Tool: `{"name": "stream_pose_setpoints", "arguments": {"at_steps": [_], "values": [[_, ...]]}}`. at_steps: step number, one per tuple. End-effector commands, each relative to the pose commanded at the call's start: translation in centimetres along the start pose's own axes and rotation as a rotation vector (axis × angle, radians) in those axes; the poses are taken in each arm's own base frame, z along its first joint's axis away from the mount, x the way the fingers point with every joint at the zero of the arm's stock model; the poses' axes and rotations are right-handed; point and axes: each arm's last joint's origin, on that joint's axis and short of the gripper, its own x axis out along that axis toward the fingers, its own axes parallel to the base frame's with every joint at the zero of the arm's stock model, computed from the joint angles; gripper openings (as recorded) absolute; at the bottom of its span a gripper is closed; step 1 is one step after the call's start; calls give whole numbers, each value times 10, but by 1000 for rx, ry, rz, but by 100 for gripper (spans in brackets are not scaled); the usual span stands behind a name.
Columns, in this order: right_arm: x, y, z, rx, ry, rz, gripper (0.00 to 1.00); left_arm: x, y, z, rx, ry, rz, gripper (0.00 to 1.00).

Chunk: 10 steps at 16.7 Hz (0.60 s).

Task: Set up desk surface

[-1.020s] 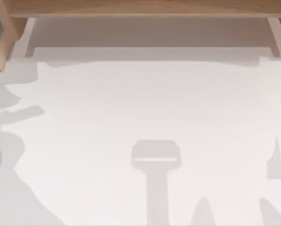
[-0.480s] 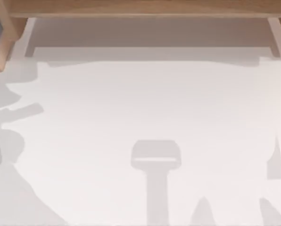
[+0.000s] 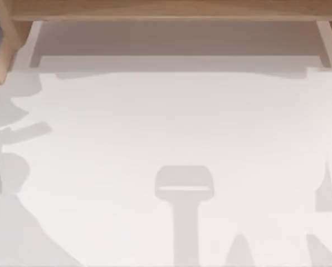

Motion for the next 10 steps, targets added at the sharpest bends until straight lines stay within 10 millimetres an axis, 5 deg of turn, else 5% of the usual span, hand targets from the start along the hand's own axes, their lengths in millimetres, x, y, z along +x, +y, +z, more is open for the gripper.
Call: {"name": "stream_pose_setpoints", "arguments": {"at_steps": [2,10], "values": [[0,0,0,0,0,0,100,0,0,0,0,0,0,100],[0,0,0,0,0,0,100,-1,0,-1,-1,2,0,100]]}}
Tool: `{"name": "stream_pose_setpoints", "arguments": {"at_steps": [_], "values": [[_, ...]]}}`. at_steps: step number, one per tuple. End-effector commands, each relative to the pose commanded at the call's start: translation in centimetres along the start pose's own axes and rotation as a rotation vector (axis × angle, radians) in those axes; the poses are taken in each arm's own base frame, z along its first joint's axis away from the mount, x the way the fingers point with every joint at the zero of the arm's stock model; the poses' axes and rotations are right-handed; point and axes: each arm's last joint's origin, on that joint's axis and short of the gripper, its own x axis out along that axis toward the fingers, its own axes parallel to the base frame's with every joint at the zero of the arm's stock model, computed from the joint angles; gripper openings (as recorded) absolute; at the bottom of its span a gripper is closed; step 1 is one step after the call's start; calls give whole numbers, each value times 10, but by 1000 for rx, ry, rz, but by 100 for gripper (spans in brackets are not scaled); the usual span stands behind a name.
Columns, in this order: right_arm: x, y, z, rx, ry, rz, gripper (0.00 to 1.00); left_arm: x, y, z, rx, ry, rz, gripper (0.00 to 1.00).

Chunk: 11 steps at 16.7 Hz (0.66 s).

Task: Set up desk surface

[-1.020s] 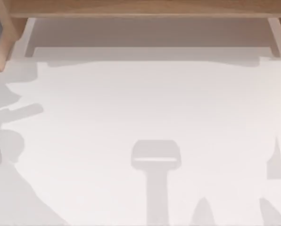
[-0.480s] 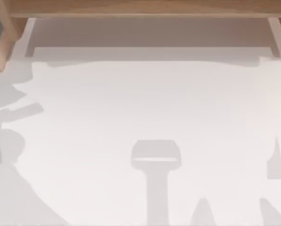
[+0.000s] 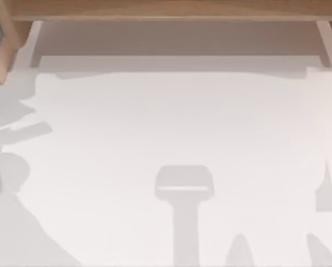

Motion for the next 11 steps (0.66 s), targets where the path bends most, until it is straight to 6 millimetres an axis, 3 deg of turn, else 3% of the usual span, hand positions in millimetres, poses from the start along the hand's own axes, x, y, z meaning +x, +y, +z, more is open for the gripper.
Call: {"name": "stream_pose_setpoints", "arguments": {"at_steps": [4,11], "values": [[0,0,0,0,0,0,100,-16,3,-2,10,8,19,100],[0,0,0,0,0,0,100,-48,-13,1,0,0,0,100]]}}
